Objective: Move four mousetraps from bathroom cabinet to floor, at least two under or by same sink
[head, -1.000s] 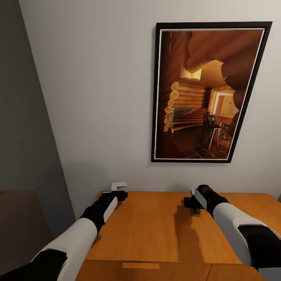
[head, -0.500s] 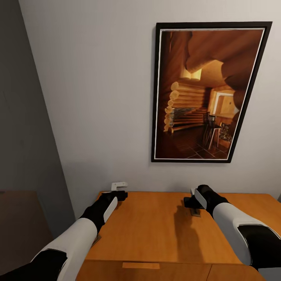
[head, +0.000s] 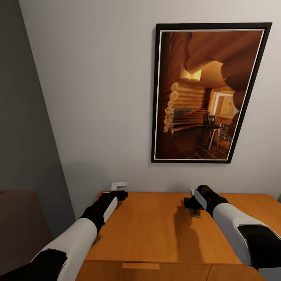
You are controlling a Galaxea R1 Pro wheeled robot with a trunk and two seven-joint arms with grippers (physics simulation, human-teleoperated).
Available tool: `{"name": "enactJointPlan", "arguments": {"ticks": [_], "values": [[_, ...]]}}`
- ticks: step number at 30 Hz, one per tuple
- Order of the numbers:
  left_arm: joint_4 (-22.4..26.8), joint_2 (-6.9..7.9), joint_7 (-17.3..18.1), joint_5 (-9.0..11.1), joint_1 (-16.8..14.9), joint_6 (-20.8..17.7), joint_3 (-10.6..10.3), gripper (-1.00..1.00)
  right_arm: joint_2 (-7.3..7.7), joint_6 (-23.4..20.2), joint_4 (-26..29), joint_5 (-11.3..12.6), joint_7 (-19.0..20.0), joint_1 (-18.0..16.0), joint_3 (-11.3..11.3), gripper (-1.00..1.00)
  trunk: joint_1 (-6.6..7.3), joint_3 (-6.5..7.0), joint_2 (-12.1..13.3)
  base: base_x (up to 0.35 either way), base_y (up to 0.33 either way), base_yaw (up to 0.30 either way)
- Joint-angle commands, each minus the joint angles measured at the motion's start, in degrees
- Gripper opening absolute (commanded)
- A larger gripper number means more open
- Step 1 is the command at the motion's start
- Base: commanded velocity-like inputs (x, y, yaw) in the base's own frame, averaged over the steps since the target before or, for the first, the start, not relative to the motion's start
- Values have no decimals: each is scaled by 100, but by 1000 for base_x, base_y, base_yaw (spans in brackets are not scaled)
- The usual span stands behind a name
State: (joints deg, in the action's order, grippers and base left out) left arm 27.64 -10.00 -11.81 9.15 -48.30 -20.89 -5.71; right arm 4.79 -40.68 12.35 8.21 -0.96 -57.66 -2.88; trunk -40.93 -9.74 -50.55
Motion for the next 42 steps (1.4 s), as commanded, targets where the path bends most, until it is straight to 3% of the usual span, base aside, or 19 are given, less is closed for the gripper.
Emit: {"name": "enactJointPlan", "arguments": {"ticks": [1, 9, 42], "values": [[7, 0, -50, 61, -4, 28, -22, 100, 4, -27, 4, 84, 9, 0, -11, -100, 21, 9, 36, 0, 0, 0], [5, 0, -50, 61, -6, 179, -18, 100, 4, -27, 4, 80, 9, 1, -11, -100, 197, 152, 356, 0, 0, 0], [5, 0, -50, 61, -5, 181, -18, 100, 6, -19, 4, 76, 61, 0, -11, -100, 922, 745, 1680, 0, 0, 0]]}}
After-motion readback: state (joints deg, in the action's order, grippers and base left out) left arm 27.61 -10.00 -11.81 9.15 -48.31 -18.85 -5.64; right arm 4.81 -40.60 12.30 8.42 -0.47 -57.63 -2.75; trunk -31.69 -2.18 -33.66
